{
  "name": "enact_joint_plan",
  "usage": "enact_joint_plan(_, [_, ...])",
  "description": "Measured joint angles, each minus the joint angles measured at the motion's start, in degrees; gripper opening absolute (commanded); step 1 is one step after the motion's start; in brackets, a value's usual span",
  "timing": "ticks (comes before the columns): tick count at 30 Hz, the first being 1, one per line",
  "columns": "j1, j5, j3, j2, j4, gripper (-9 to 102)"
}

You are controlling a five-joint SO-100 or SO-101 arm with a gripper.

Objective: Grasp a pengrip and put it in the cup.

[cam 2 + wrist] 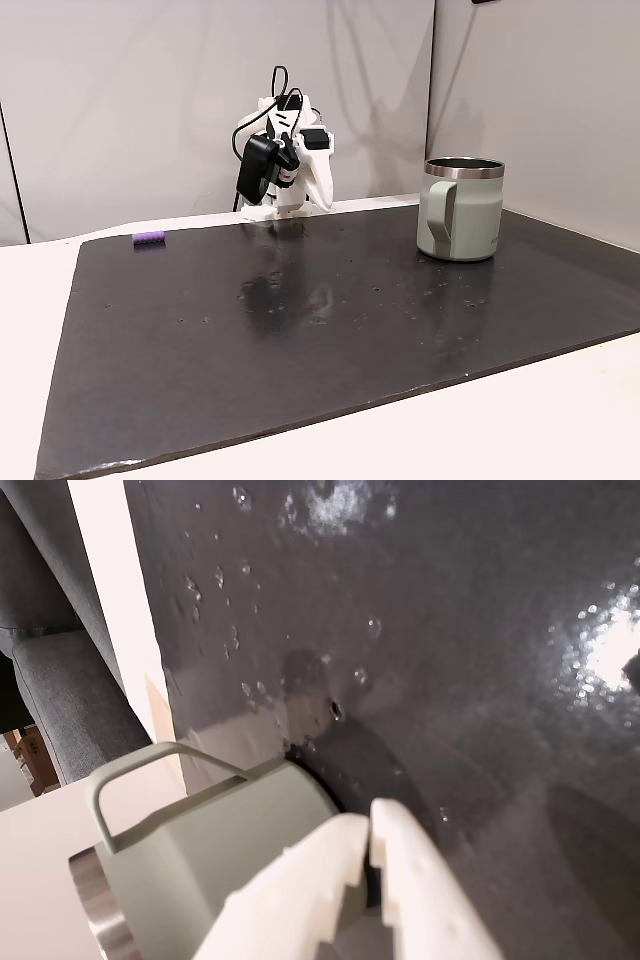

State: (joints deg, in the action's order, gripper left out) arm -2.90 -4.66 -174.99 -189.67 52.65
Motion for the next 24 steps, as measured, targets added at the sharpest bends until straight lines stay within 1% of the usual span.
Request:
enact_joint_plan(5, [0.0, 0.0, 0.0, 0.0, 0.0, 0])
enact_joint_plan(9, [0.2, -3.2, 0.3, 0.0, 1.5, 0])
enact_joint_plan(12, [2.3, -8.2, 3.7, 0.0, 6.2, 0])
enact_joint_plan(16, [2.9, -17.1, 13.0, -0.1, 15.6, 0])
enact_joint_plan(18, [4.9, -21.4, 18.0, -0.1, 20.0, 0])
enact_joint_plan(24, [11.9, -33.3, 29.6, 0.4, 29.0, 0])
